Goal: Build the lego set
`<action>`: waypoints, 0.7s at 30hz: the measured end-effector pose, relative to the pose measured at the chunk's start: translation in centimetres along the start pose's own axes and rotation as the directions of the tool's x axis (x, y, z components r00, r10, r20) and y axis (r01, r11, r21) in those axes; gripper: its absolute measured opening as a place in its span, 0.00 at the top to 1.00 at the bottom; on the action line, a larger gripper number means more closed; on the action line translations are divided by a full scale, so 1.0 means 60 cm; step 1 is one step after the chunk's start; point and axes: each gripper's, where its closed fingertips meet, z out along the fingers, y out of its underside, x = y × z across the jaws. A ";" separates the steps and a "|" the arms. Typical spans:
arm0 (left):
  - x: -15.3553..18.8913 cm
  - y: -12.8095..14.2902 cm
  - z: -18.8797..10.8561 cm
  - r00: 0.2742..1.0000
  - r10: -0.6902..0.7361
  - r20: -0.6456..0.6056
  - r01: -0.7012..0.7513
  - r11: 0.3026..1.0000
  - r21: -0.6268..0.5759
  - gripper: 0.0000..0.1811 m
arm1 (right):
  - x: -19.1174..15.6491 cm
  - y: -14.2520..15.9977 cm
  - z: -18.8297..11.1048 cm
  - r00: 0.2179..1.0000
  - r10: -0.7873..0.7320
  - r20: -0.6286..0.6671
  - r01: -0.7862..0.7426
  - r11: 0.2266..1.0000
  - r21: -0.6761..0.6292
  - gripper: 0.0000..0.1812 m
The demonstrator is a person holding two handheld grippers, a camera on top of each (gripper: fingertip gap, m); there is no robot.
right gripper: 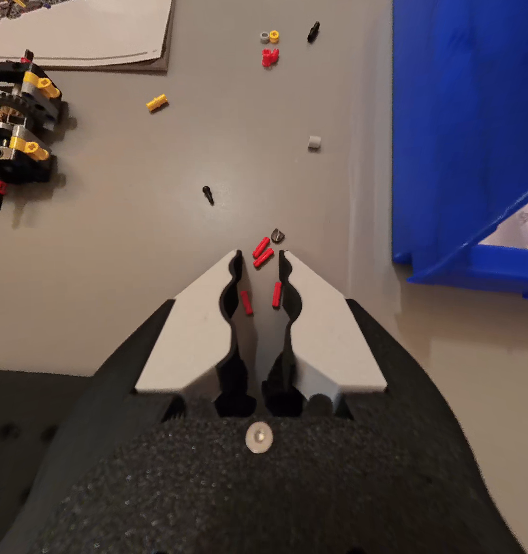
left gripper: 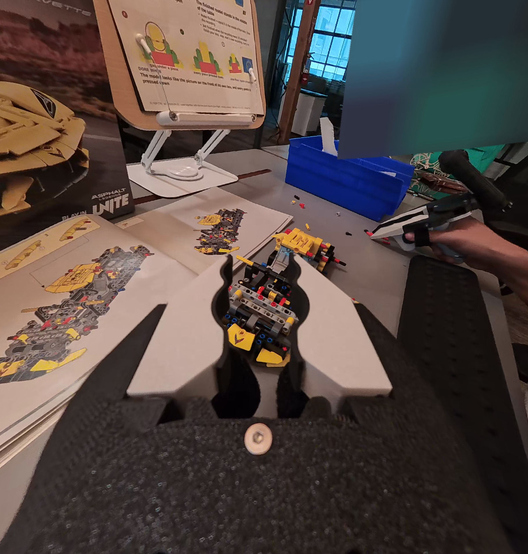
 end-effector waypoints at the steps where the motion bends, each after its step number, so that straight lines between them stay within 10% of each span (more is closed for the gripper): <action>1: 0.001 0.000 0.001 1.000 -0.002 -0.003 0.002 1.000 0.001 0.80 | 0.001 0.000 0.001 1.000 -0.011 -0.008 0.011 1.000 0.001 0.89; 12: 0.005 0.011 0.011 1.000 -0.009 -0.018 0.008 1.000 -0.025 0.80 | -0.024 0.000 -0.009 0.993 -0.114 -0.014 0.114 0.993 -0.013 0.99; 21: 0.006 0.014 0.007 1.000 0.012 -0.003 -0.013 0.999 -0.032 0.80 | -0.388 -0.009 -0.035 0.646 -0.556 0.523 0.577 0.804 0.142 0.98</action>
